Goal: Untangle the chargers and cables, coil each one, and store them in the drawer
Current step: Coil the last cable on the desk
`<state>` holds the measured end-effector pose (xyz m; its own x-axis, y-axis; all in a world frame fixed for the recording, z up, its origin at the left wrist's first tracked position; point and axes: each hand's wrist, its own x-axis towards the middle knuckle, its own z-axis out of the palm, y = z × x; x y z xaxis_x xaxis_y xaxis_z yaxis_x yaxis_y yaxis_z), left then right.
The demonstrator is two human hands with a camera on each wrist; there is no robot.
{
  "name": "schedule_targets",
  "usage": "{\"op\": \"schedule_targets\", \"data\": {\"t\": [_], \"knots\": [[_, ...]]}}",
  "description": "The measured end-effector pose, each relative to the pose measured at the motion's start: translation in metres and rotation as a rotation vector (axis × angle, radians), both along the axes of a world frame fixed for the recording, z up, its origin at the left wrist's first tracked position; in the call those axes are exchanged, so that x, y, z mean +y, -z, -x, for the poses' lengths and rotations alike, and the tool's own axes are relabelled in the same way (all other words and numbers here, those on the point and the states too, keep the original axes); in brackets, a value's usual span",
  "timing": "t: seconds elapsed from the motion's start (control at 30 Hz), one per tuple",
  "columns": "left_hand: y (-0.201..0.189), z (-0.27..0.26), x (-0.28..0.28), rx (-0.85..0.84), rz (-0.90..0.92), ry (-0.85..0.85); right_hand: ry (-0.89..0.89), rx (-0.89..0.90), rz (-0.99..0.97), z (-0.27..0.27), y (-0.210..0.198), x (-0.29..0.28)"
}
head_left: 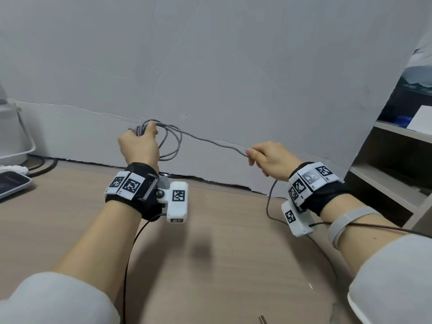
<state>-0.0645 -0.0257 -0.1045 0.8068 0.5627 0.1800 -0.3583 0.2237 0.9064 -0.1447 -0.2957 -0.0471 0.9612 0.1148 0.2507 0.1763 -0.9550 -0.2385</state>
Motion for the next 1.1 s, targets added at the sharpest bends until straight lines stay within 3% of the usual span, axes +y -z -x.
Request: {"op": "schedule_targets", "data": {"t": [0.33, 0.47, 0.57, 0.77, 0.93, 1.03, 1.1], "knots": [[0.003, -0.005, 0.027, 0.102, 0.149, -0.146, 0.128, -0.062, 0.112, -0.001, 0.008, -0.005], [-0.003, 0.005, 0.002, 0.042, 0.036, -0.042, 0.234, -0.214, 0.054, 0.0, 0.009, 0.019], [-0.013, 0.021, -0.028, -0.034, -0.108, 0.097, 0.253, -0.131, 0.095, -0.001, 0.01, 0.048], [-0.01, 0.04, -0.066, -0.257, -0.385, 0.339, -0.083, 0.178, 0.187, 0.008, 0.007, 0.098], [-0.005, 0.043, -0.06, -0.26, -0.545, 0.457, -0.252, 0.169, 0.041, 0.017, -0.012, 0.089], [-0.002, 0.045, -0.06, -0.303, -0.553, 0.669, -0.296, 0.17, -0.051, 0.02, -0.02, 0.081], [-0.001, 0.045, -0.06, -0.282, -0.548, 0.703, -0.31, 0.166, -0.123, 0.02, -0.02, 0.077]]}}
